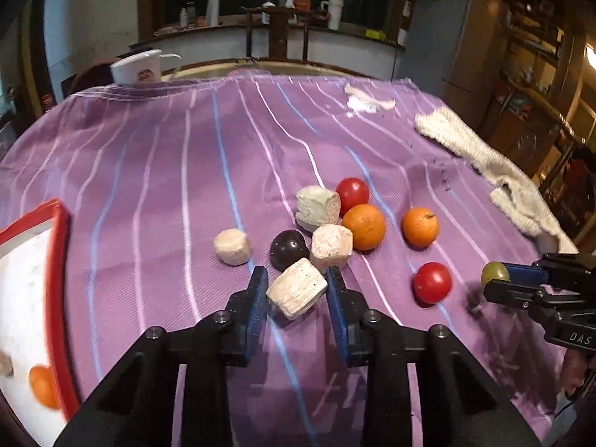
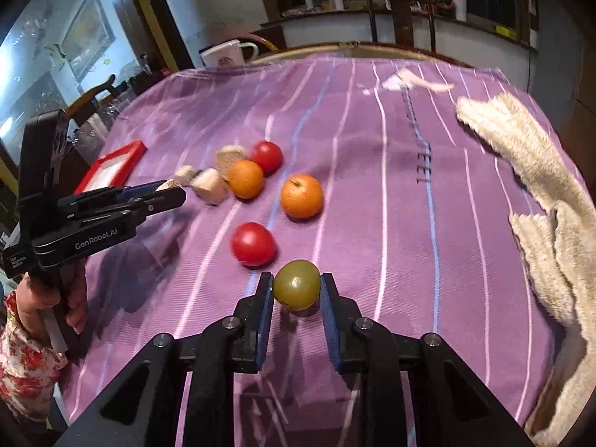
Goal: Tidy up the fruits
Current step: 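Grasp a cream wooden block with left tool while right tool grasps the green grape, then carry block and grape into the tray and open both tools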
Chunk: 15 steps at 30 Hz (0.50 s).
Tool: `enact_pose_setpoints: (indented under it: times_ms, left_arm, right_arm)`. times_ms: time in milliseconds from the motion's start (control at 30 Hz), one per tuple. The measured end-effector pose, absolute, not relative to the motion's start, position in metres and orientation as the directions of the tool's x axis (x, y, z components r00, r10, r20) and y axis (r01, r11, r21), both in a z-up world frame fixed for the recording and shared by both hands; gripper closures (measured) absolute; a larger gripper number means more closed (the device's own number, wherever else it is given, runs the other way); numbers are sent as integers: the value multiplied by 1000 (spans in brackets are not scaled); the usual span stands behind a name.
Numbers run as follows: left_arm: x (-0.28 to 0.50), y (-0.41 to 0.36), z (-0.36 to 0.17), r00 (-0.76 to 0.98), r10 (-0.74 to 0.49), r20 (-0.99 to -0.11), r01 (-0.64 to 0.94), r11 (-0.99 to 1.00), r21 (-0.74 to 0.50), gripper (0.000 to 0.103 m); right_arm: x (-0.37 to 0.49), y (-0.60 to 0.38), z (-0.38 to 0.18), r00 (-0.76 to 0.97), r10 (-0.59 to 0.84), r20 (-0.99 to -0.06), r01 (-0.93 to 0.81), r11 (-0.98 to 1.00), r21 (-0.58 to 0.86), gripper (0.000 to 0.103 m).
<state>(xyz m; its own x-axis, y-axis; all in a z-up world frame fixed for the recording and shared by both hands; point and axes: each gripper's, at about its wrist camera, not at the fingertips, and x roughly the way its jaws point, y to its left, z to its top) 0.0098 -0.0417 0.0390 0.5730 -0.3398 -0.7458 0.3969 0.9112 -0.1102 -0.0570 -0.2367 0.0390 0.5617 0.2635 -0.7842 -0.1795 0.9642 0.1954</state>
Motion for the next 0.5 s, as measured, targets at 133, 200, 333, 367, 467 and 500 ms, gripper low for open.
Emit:
enact_pose_setpoints:
  times_ms: [133, 200, 333, 367, 467, 500]
  left_arm:
    - [-15, -13, 69, 621, -320, -716, 356, 928, -105, 72]
    - [-25, 9, 82, 645, -302, -702, 328, 939, -102, 72]
    - [-33, 68, 102, 677, -228, -700, 242, 967, -81, 72]
    - [-33, 85, 104, 688, -188, -701, 207, 977, -59, 72]
    - [-29, 131, 105, 703, -70, -708, 102, 995, 3, 72]
    - [-27, 145, 104, 700, -50, -712, 75, 997, 4, 72]
  right_arm:
    - [-66, -217, 59, 575, 297, -763, -228, 953, 199, 77]
    - [-66, -198, 69, 573, 323, -753, -268, 942, 200, 77]
    - [-56, -149, 82, 541, 400, -739, -351, 907, 234, 77]
    - [-53, -138, 84, 534, 415, -737, -367, 899, 240, 77]
    - [-41, -93, 88, 506, 462, -728, -424, 869, 257, 77]
    - [-35, -75, 89, 494, 480, -725, -442, 857, 266, 76]
